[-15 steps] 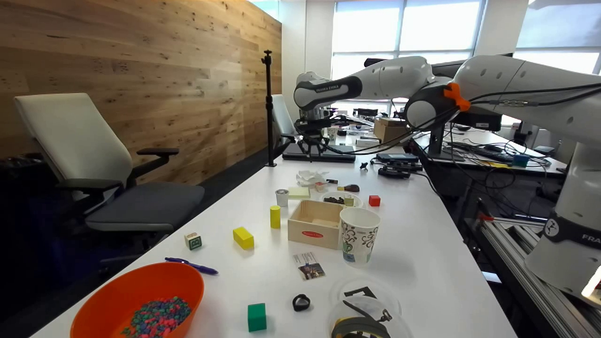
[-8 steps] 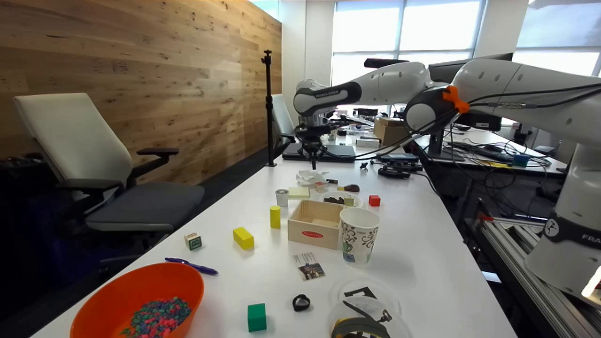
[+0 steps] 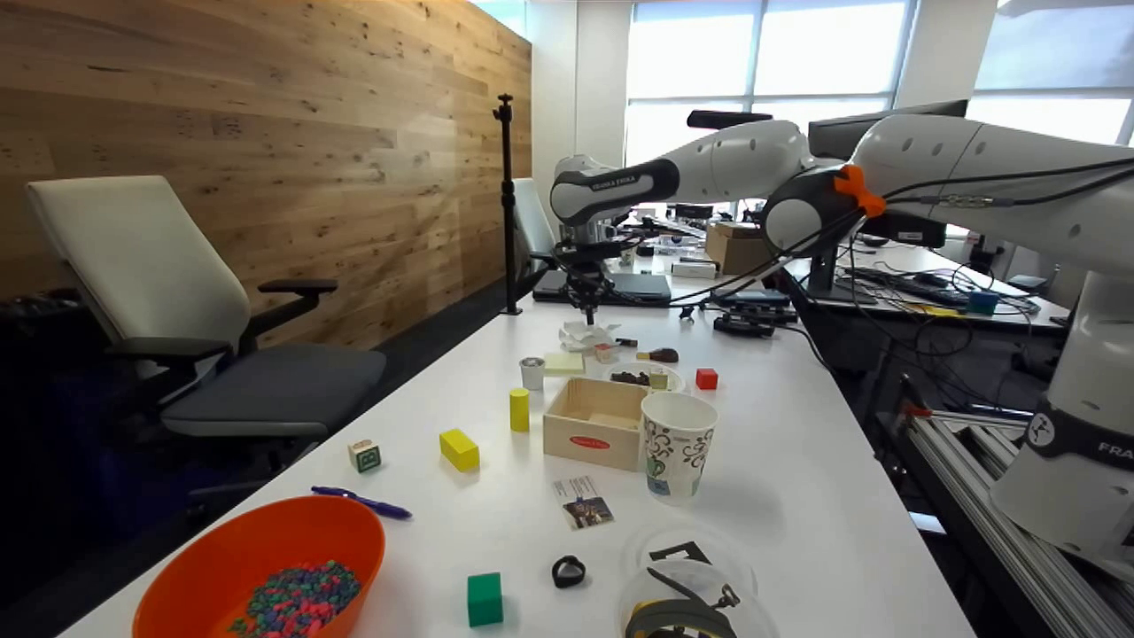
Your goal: Spread open the tissue on the table
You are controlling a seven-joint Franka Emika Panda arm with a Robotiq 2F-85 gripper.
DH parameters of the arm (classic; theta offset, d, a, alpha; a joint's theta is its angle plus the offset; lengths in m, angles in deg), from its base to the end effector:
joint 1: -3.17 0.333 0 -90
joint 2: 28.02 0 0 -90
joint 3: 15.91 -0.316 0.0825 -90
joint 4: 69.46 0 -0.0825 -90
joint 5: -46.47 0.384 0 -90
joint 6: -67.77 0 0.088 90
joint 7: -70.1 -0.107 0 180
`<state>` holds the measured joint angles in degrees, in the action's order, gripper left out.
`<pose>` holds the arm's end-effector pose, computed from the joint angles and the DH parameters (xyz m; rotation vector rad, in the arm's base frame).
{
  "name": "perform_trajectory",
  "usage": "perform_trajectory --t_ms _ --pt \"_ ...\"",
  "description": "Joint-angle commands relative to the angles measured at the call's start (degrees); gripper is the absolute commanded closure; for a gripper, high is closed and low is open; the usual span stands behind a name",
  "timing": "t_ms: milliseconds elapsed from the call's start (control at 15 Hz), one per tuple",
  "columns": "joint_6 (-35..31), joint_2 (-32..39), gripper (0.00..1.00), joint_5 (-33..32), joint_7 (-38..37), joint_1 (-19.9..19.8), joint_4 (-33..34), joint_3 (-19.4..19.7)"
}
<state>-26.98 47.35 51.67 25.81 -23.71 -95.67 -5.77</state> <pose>0.6869 -0.3993 0.2236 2.4130 -1.8532 -0.1559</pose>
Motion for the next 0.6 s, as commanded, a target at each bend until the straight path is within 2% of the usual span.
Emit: perform_trajectory --t_ms 0,267,533 --pt "-3.1 2.2 1.00 -1.3 -0.4 -0.3 2.1 0.2" --pt "-7.8 3.9 1.00 -1.0 0.2 -0.6 2.1 -0.1" --pt "-9.2 4.1 1.00 -0.8 1.3 -0.6 0.7 -0.5"
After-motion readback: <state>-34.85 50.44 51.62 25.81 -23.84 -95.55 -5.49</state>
